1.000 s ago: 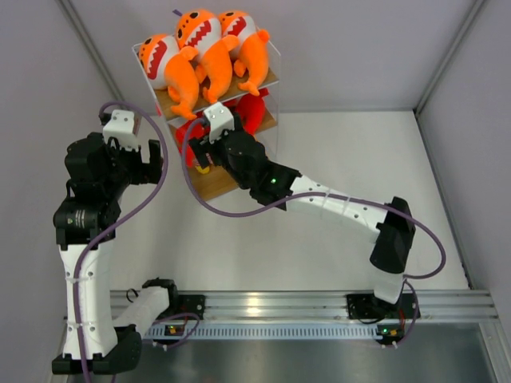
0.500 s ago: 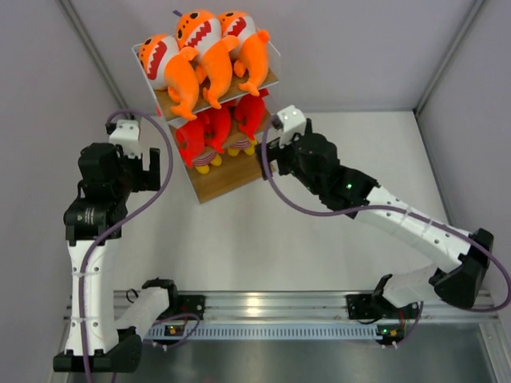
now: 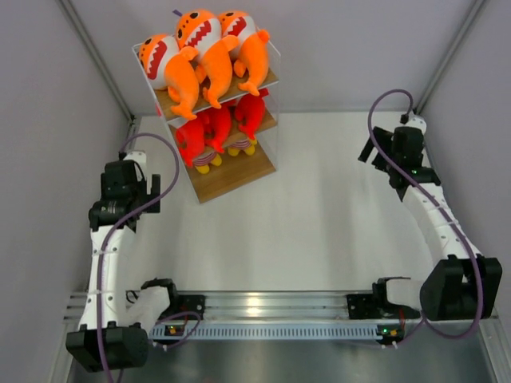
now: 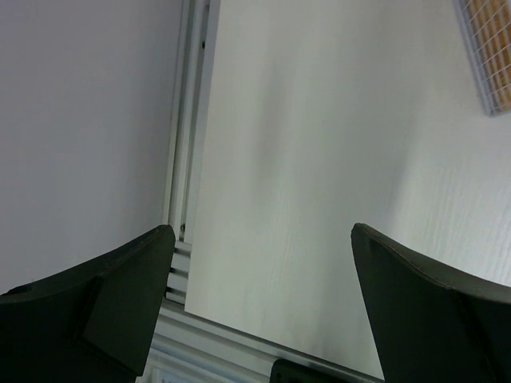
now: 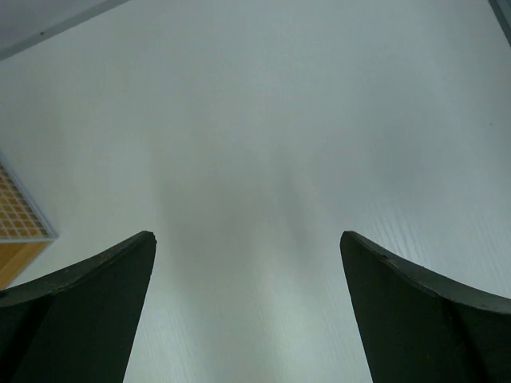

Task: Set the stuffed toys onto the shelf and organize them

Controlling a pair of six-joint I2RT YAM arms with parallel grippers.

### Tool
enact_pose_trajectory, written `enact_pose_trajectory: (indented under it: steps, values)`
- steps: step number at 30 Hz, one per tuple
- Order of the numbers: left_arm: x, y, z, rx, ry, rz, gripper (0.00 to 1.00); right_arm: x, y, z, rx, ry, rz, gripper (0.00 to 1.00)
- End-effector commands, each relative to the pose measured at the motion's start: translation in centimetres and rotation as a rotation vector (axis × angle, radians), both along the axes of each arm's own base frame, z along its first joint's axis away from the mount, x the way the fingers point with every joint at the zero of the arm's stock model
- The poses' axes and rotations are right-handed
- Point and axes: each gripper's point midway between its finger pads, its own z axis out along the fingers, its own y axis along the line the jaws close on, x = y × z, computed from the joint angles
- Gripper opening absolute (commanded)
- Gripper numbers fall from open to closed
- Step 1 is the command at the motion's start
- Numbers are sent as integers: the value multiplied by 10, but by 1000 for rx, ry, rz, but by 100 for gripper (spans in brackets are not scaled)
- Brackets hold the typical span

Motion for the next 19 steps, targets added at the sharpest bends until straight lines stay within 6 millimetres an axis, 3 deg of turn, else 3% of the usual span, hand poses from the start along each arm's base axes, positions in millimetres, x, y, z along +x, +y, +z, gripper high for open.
enact_pose_trajectory:
  steps: [1, 3, 13, 19]
  values:
    - [7, 15, -13, 0, -24, 64, 98, 4, -10, -11, 76, 19, -42, 99]
    - [6, 14, -26, -32, -8, 60, 98, 6, -10, -18, 75, 31, -36, 99]
    - [8, 22, -34, -63, 9, 76, 98, 17, -3, -27, 97, -15, -4, 100]
    - [9, 22, -40, -77, 32, 71, 98, 20, 3, -21, 112, -105, 33, 100]
